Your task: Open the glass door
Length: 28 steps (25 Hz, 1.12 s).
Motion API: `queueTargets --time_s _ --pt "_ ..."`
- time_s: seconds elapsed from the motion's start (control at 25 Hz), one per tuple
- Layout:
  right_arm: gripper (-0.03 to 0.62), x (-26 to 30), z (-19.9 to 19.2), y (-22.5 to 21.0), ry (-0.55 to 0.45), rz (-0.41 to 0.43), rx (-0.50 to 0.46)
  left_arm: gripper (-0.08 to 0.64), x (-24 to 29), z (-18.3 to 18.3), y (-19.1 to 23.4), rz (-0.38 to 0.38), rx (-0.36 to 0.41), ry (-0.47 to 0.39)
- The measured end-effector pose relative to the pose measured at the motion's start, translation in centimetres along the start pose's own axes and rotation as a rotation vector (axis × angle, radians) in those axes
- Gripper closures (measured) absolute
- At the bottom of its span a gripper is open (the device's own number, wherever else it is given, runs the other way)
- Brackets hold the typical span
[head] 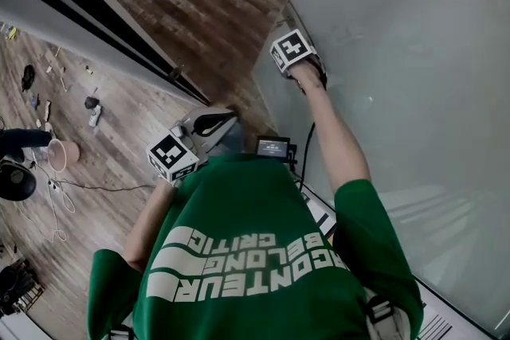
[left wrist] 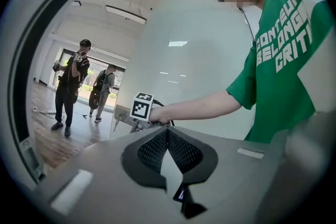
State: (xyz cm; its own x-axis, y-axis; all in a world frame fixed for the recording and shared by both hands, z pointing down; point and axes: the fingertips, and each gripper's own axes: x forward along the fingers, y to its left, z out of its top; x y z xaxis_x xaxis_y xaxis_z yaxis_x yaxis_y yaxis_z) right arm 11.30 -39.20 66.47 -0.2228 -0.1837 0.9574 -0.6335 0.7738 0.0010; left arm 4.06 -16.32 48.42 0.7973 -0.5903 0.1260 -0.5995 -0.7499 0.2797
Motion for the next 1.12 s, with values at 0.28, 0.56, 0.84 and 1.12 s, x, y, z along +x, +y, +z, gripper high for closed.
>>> queueTargets --time_s 0.28,0.56,0.84,1.12 --pt "0.600 0.3 -1.0 -4.6 -0.012 -0.023 0.056 0.551 3.2 0.6 1.6 -0.051 0.008 0.017" --pt "0.600 -0.3 -2.6 -9.8 -0.006 -0.056 0.120 0.551 6.5 2.1 3.2 -0.106 0.013 0.024" --pt "0.600 -0.3 -4.8 -14.7 -0.004 -0.102 0.177 0.551 9.3 2.6 5.1 -0.150 0.016 0.020" --pt "0.600 -1.6 -6.7 -19.8 0.000 -0.131 0.236 0.551 11.2 4.1 7.5 -0.160 -0.012 0.010"
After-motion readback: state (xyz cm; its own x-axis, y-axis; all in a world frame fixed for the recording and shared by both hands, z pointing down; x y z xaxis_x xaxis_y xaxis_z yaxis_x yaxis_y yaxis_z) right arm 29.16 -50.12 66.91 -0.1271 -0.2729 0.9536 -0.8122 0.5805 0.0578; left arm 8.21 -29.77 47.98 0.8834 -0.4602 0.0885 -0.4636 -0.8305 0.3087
